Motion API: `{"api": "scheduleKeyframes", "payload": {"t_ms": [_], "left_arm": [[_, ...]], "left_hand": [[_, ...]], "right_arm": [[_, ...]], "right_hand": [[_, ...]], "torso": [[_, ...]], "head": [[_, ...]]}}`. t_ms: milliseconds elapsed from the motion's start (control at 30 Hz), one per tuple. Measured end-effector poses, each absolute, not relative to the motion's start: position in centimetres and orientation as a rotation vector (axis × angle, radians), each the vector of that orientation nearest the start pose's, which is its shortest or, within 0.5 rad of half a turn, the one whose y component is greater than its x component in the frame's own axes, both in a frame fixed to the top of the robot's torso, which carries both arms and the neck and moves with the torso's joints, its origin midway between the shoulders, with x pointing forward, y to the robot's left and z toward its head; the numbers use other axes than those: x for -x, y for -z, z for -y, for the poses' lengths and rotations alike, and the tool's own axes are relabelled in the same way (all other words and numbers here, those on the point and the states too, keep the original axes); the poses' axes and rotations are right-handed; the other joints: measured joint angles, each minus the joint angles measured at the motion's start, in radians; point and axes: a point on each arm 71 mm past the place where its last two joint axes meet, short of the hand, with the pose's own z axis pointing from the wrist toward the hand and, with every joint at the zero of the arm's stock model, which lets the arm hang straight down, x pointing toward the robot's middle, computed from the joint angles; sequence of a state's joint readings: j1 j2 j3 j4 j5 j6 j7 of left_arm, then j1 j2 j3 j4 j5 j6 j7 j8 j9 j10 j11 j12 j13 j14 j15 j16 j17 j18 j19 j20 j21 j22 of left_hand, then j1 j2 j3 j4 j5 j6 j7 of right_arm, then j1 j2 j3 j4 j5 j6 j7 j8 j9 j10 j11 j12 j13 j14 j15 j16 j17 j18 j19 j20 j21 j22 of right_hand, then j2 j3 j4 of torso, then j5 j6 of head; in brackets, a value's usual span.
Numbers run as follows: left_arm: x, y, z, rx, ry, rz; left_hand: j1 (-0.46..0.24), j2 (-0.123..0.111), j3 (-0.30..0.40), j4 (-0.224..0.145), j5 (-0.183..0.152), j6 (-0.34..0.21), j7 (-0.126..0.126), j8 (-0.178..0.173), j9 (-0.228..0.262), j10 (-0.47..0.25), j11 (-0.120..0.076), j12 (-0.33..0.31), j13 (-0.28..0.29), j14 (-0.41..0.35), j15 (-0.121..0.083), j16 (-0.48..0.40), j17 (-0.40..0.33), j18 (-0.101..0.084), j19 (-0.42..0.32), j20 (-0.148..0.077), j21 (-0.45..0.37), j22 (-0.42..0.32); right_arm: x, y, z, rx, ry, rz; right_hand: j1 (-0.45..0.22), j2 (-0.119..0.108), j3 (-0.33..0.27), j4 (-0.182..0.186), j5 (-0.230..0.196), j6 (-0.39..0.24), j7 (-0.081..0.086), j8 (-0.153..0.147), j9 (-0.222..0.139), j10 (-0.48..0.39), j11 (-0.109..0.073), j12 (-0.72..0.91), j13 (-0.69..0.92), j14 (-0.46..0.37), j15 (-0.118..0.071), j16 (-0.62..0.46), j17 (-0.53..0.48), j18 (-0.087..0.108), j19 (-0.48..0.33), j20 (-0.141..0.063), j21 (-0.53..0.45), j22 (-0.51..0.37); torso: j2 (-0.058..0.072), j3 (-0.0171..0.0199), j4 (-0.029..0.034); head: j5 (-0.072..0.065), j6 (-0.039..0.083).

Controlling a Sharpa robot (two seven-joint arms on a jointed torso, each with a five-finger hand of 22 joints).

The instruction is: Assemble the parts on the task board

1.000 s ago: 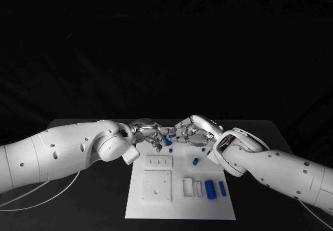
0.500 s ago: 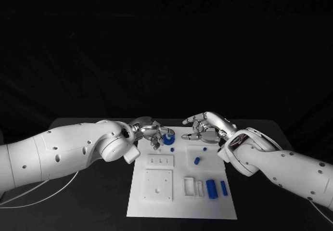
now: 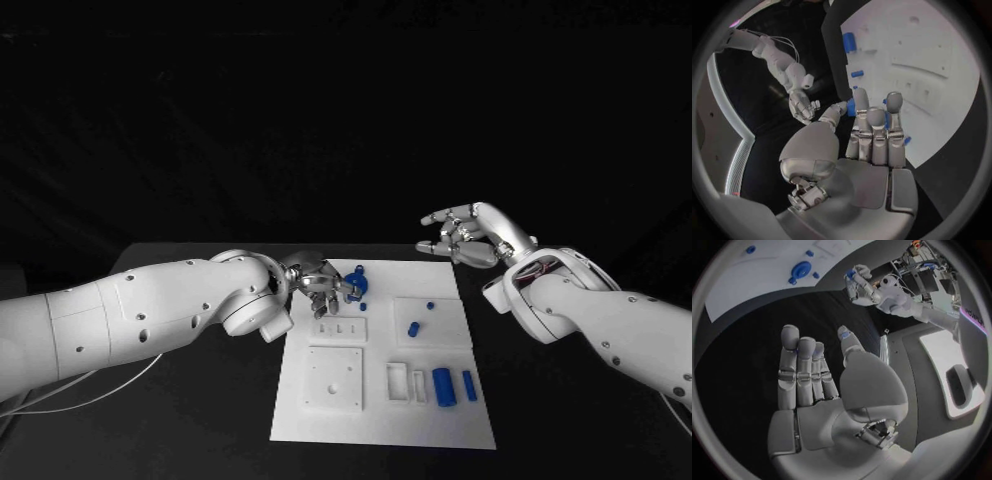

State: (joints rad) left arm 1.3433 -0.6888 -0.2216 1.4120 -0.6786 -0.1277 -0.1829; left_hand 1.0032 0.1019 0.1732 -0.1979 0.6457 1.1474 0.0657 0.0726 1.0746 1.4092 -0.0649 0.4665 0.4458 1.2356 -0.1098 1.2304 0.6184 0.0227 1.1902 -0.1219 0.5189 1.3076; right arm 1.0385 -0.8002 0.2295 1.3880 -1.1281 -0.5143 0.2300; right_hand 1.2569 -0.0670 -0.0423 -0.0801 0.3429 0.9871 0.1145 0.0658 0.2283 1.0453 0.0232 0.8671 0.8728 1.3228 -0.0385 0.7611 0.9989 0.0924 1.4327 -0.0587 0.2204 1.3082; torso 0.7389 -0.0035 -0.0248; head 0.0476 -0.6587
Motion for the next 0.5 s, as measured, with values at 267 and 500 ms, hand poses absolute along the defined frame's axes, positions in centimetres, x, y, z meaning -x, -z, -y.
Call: {"api": "scheduleKeyframes", "payload": {"t_ms": [267, 500], "left_arm": [[-49.8, 22.5, -15.3, 0.393, 0.710, -2.174], [-49.7, 23.3, -14.5, 0.355, 0.581, -2.186]], "left_hand": [[0.007, -0.007, 0.000, 0.000, 0.027, 0.013, -0.009, -0.004, -0.003, 0.015, -0.015, 0.035, 0.029, 0.039, -0.008, 0.038, 0.030, 0.000, 0.016, -0.016, 0.035, 0.000], [0.011, -0.011, 0.004, 0.004, 0.032, 0.017, -0.013, -0.004, 0.003, 0.020, -0.019, 0.089, 0.071, 0.089, -0.016, 0.078, 0.095, 0.000, 0.040, -0.031, 0.065, 0.000]], "right_arm": [[-53.9, 14.4, 24.2, -0.335, -0.948, -1.249], [-54.9, 14.4, 23.5, -0.355, -0.944, -1.242]], "right_hand": [[-0.004, 0.012, 0.010, -0.018, 0.031, 0.005, -0.002, 0.000, -0.002, 0.000, 0.000, 0.000, -0.013, -0.004, -0.004, 0.004, -0.002, 0.000, 0.004, -0.004, -0.012, 0.000], [-0.008, 0.016, 0.015, -0.029, 0.062, 0.005, -0.002, 0.000, -0.008, 0.000, 0.000, -0.006, -0.037, -0.004, -0.003, 0.004, -0.005, 0.000, 0.004, -0.004, -0.037, 0.000]], "torso": [[-0.021, 0.0077, 0.0012], [-0.032, 0.0082, 0.0040]], "head": [[0.004, -0.032], [-0.005, -0.053]]}}
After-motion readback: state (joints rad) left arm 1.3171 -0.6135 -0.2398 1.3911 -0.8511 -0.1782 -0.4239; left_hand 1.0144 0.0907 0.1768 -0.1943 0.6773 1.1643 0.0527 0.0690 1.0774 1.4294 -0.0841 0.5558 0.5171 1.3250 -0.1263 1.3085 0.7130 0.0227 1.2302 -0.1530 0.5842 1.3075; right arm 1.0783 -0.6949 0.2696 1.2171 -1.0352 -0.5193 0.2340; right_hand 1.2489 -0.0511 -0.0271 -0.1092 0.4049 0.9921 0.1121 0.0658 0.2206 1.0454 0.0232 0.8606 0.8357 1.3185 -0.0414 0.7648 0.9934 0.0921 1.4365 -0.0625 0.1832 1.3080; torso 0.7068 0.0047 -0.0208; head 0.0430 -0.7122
